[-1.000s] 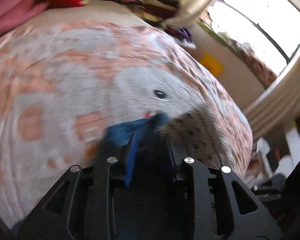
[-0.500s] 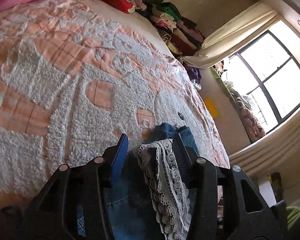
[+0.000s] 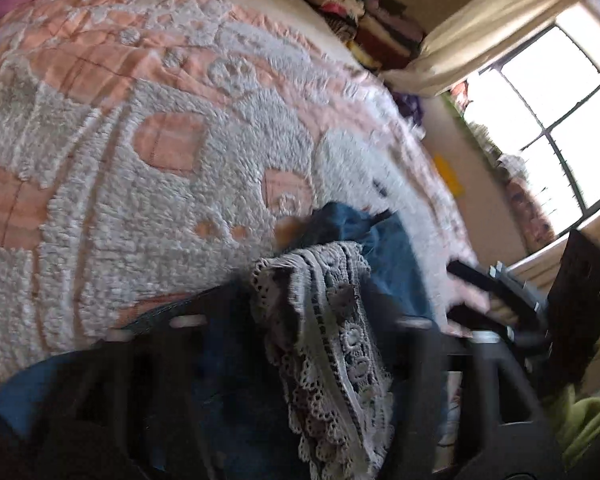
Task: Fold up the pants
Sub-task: 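Grasp the lace hem with the right tool while the left tool lifts it, then fold the lace hem end over toward the waistband and release both tools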
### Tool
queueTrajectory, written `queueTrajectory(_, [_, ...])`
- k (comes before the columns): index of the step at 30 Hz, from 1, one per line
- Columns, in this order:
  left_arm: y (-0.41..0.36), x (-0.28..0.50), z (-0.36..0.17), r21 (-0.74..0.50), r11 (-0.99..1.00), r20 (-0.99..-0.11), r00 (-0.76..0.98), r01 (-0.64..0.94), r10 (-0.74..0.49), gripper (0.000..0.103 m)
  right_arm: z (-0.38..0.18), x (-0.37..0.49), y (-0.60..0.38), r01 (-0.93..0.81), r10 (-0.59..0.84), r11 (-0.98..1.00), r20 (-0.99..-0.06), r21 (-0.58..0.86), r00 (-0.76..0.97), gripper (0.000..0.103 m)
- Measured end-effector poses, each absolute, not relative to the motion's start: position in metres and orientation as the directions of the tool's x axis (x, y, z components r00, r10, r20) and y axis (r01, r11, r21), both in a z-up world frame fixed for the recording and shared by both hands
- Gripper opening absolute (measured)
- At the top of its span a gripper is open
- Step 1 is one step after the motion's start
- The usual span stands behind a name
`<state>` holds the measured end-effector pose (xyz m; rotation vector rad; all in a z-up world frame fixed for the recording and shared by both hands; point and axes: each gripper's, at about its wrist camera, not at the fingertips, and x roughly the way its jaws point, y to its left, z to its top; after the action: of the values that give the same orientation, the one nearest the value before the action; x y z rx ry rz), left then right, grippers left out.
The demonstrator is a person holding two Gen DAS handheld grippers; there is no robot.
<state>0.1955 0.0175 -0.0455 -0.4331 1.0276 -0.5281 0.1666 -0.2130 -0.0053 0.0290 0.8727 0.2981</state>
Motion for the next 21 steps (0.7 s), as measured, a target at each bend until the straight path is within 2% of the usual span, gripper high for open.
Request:
queueTrajectory(4, [0.015,0.197,-0.027,-0.554,0.8,-0.666,0.454,0.229,-0.591,0.01,-0.015,0.185,-0.213,-0.246,0.277,0.956,-0.755,0.157,0.594,0.056])
queueTrajectory(7, [0.019,0.202,-0.025,-0.514,0.83,-0.685,0.479,0.216,-0.549,0.011,-0.025,0.195,-0.21,-0.252,0.272,0.956,-0.765,0.148,0.584,0.056])
queueTrajectory(10, [0.027,0.212,-0.039,-0.518,0.843,-0.715,0.465,0.148,-0.521,0.021,-0.047,0.203,-0.208,-0.216,0.196,0.972,-0.817,0.09,0.543,0.056])
queueTrajectory(12, [0.032,0.21,-0.04,-0.518,0.845,-0.72,0.466,0.132,-0.514,0.031,-0.051,0.2,-0.207,-0.218,0.187,0.973,-0.814,0.076,0.55,0.057])
queueTrajectory(14, [0.038,0.202,-0.032,-0.499,0.857,-0.721,0.487,0.128,-0.492,0.032,-0.046,0.193,-0.206,-0.233,0.184,0.971,-0.806,0.059,0.563,0.064])
queueTrajectory(17, [0.047,0.183,-0.019,-0.476,0.871,-0.719,0.515,0.124,-0.466,0.037,-0.031,0.177,-0.209,-0.252,0.226,0.963,-0.777,0.089,0.588,0.065])
queueTrajectory(21, [0.053,0.149,-0.003,-0.473,0.87,-0.703,0.535,0.142,-0.469,0.037,-0.013,0.149,-0.215,-0.259,0.234,0.962,-0.752,0.087,0.616,0.065])
